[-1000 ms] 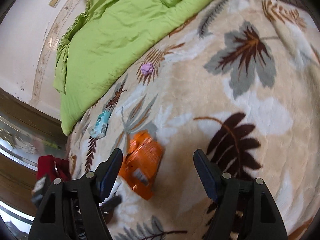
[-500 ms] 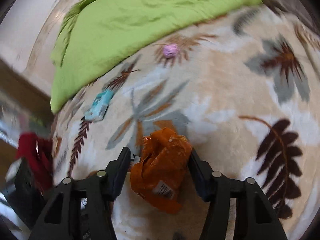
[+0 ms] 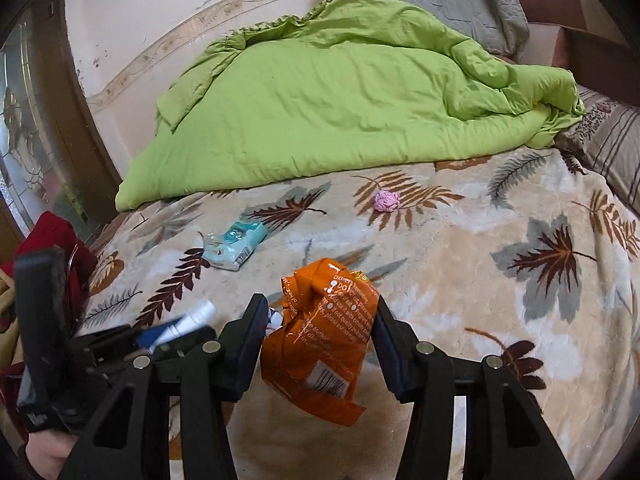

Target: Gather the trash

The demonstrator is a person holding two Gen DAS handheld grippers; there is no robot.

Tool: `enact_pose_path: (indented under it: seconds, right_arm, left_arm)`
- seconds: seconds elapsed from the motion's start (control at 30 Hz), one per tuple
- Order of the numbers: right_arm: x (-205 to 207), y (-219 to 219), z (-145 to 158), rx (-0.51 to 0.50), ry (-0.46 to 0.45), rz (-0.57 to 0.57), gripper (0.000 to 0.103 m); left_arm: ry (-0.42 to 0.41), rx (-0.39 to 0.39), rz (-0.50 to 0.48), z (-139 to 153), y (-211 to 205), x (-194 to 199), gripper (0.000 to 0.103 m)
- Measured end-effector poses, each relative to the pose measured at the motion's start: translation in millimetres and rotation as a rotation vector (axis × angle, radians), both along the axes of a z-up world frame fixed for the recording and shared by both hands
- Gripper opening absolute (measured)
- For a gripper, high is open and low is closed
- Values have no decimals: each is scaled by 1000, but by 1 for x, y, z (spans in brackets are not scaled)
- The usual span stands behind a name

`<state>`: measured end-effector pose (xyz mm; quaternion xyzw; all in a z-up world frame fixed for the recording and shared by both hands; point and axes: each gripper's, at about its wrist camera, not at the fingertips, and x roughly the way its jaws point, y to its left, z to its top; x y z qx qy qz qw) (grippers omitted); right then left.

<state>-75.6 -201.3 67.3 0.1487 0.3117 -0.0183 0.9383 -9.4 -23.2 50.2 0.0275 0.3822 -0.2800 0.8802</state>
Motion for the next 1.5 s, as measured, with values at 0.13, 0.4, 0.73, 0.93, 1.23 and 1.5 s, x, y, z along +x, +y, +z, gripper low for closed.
enact_pose_path:
  seconds: [0.13,0.4,0.73,0.93,1.23,1.5]
  right_arm:
    - [-1,3,2,-14,-10,3,55]
    - [3,10,0,-45,-3,23,55]
    - [4,16,-2,-70,7,40,55]
    - [4,16,-1,-68,6,42,55]
    - [5,18,-2,-65,8,48,55]
    - [4,18,-1,-62,6,51,55]
  left_arm:
    - [-43,-9,49,7,6,0,30]
    - [-71,5,140,11,16,4,30]
    - [-123,87,159,9,8,-2,30]
    - [-129,117,182,8,8,-2,30]
    - [-128,133,183,5,6,-2,30]
    - [-129,134,184,6,5,-2,30]
